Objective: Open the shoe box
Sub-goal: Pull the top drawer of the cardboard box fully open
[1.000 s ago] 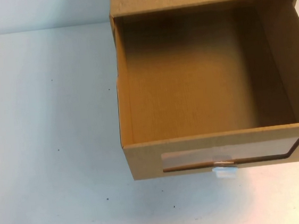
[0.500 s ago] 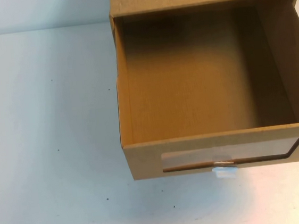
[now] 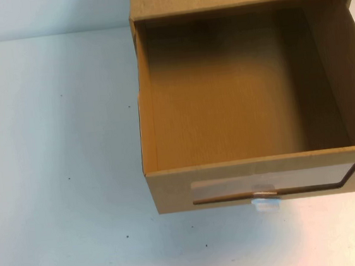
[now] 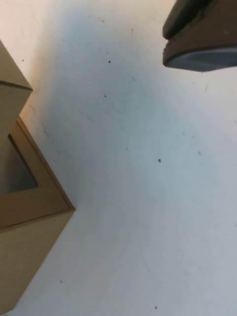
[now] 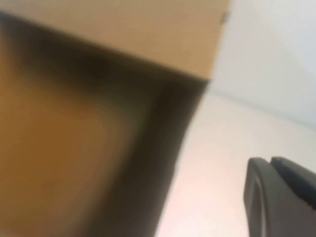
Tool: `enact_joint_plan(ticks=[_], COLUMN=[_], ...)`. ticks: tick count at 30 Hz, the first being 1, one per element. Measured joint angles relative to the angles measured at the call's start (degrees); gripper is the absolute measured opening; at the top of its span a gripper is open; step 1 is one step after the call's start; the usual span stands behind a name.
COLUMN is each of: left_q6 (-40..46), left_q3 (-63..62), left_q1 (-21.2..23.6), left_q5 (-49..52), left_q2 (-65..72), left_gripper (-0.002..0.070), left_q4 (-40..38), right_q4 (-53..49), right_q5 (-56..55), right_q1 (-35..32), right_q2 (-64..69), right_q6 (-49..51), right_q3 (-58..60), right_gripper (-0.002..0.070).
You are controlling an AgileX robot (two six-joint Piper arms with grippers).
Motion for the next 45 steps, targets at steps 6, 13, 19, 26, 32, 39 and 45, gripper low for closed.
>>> enact_joint_plan(ticks=[6,13,19,26,32,39,45], left_q6=[0.0,0.0,0.0,0.0,0.0,0.0,0.0], left_q3=[0.0,0.0,0.0,0.0,0.0,0.0,0.0], left_q1=[0.0,0.0,0.0,0.0,0.0,0.0,0.0], left_q5=[0.0,0.0,0.0,0.0,0.0,0.0,0.0], left_q2=[0.0,0.0,0.0,0.0,0.0,0.0,0.0], left_gripper=[-0.0004,-0.0004,-0.0004,-0.0004,-0.0004,-0.0004,-0.0004], left_q4=[0.1,0.1,0.2,0.2,0.2,0.2,0.2], right_q4=[1.9,1.9,1.7,1.7,1.7,1.7,1.7], right_q5=[-29.0,-54.7,-58.8,-58.8,-57.8,-57.0,-58.1], right_q1=[-27.6,-53.7,-64.4,-66.3,-64.1,-61.7,-61.7], right_q2=[-3.9,-13.3,-23.8,-37.0,-40.3,-40.3,-40.3], right_q6=[2.4,9.4,12.8,14.7,15.9,16.0,16.1], right_q3=[16.9,36.3,48.1,56.9,58.8,58.8,59.1], right_gripper=[-0.0013,-0.0014,-0.0013,-0.0013,-0.0013,-0.0013,-0.0013])
